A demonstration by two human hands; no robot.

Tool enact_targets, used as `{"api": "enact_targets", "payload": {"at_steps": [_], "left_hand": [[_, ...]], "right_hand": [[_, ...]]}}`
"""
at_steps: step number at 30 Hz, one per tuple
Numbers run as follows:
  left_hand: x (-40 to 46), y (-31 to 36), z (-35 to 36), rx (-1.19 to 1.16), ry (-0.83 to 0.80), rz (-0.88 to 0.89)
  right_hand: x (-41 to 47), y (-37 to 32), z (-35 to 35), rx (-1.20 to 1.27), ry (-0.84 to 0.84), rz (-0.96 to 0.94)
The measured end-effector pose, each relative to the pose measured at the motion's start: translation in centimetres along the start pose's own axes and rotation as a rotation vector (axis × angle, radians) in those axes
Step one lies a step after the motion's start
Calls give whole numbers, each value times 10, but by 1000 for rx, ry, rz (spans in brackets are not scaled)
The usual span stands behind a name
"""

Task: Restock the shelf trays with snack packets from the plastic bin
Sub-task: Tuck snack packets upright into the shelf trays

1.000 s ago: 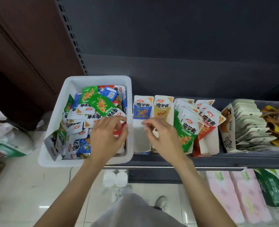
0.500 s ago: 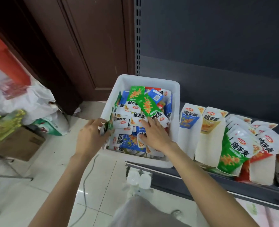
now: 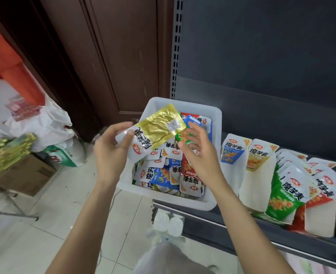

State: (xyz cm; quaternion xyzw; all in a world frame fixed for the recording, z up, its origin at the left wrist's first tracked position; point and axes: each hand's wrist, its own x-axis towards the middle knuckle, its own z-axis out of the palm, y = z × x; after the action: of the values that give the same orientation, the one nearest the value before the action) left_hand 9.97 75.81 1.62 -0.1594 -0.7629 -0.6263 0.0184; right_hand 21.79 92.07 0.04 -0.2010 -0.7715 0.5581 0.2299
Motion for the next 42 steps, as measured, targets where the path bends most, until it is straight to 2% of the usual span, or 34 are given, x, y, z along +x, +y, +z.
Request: {"api": "enact_targets", "payload": {"at_steps": [2, 4, 6, 8, 10, 11, 14, 15, 17, 19, 22, 24, 26, 31, 34, 38, 42], "left_hand": [[-2, -3, 14, -92, -62, -89], [-7, -4, 25, -157, -106, -172], [-15, -3, 36, -223, -208, -281], [-23, 5, 49, -303, -359, -377], [-31, 18, 62, -399, -470, -441], [-33, 23, 68, -401, -509, -447], [-41, 38, 87, -210, -701, -209], [-45, 43, 94, -180, -796, -143], [-55, 45, 114, -150, -887, -81], [-62, 40, 135, -86, -864, -32], [-68, 31, 164, 138, -822, 109], [-74, 28, 181, 181, -827, 164], [-81, 27, 198, 209, -848, 237], [-87, 14, 236, 418, -771, 499], [-87, 12, 247, 460, -729, 487], [-84, 6, 250, 604, -719, 517], [-81, -1, 246, 748, -781, 530]], "right_hand": [[-5, -4, -8, 15, 111, -4], [-10, -2, -17, -308, 208, -142], [-13, 3, -24, -659, 195, -371], [-16, 11, -29, -775, 160, -550], [-23, 11, -38, -655, 265, -579], [-27, 8, -45, -507, 337, -489], [-33, -3, -73, 92, 391, -71], [-34, -2, -83, 214, 385, 7], [-38, 2, -101, 278, 397, 56], [-44, 5, -114, 203, 410, 32], [-54, 13, -134, 10, 415, 13], [-58, 15, -151, -94, 465, 21], [-61, 21, -172, -302, 504, 14], [-53, 36, -206, -685, 438, -41], [-40, 45, -209, -815, 366, -100], [-22, 64, -204, -875, 258, 5], [-10, 77, -197, -1157, 188, -12]]}}
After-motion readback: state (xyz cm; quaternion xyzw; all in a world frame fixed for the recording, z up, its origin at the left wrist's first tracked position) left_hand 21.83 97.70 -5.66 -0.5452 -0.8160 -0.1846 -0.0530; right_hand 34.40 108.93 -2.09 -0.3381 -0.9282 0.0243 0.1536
